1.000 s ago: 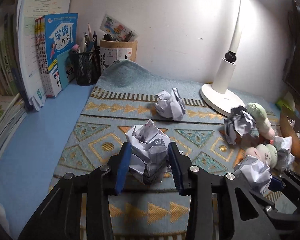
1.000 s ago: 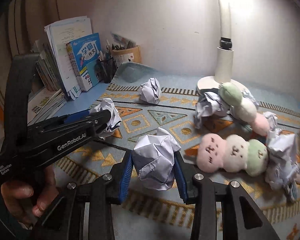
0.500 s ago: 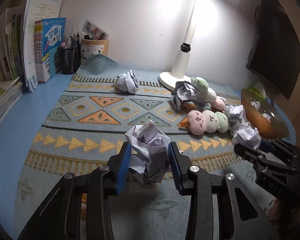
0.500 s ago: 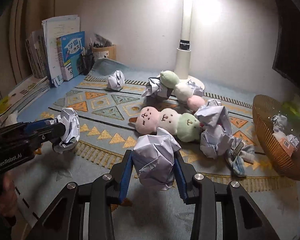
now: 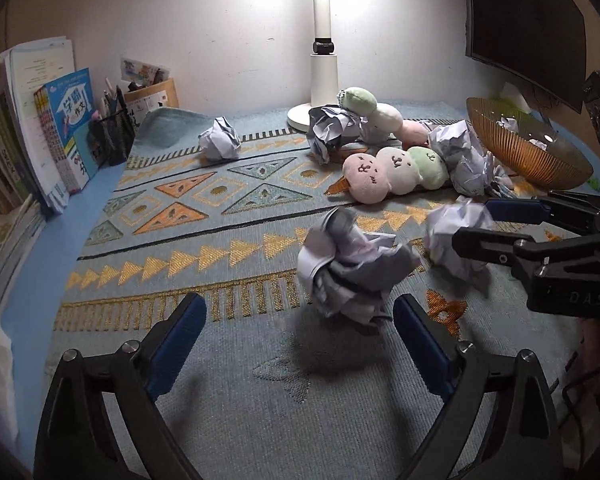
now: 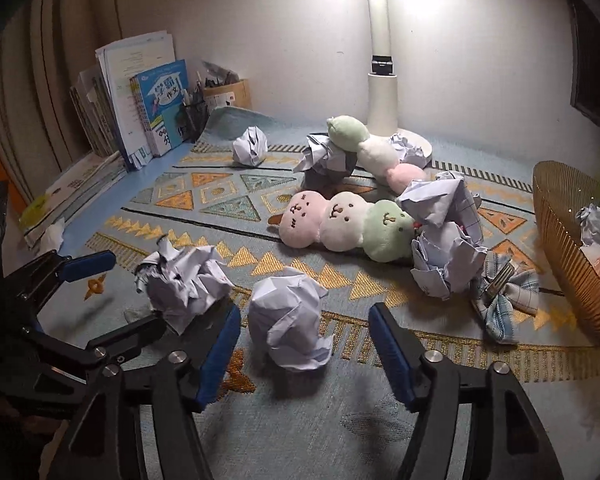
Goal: Organize objects
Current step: 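Lift both held paper balls off the rug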
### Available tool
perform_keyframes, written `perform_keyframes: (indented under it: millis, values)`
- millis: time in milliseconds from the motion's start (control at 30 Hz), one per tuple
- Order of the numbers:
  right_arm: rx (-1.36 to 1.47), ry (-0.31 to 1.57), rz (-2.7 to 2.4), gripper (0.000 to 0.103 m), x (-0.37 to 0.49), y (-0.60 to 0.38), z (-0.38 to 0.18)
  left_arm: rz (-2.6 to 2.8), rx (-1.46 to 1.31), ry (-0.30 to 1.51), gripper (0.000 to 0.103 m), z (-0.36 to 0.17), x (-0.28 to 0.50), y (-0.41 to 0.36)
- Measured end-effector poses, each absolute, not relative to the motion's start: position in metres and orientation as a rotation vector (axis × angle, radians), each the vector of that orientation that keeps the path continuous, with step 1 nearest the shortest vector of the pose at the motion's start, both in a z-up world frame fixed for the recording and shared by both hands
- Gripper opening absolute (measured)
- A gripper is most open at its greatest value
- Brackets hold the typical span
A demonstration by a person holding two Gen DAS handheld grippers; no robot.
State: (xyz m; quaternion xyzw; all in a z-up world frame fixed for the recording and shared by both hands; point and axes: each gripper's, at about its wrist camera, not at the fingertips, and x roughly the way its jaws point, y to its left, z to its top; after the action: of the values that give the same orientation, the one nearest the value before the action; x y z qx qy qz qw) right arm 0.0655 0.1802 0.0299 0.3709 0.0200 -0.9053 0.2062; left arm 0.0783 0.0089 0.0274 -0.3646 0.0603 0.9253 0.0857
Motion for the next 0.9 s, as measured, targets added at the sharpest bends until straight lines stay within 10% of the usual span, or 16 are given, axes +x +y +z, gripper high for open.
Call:
perform_keyframes:
  millis: [333,500,633,900]
  values:
    - [1.120,0.014,-2.456,0.074,0.052,0.174,0.022,2.721,-1.102,0.119,0.095,0.026,0.066,0.018]
    - [1.205,0.031,-2.455,0.049,0.042,0.168,0.011,2.708,-1.077,0.145,0.093,0.027,0.062,0.027]
    - [1.146,0.124,-2.530,0.034,0.050,0.162,0.015,2.640,-1.177,0.139,0.047,0.014,0.047,0.035]
    - [1.063,0.122,-2.599,0.034,0.058,0.167,0.024,2.712,-1.136,0.136,0.044,0.018,0.056,0.031]
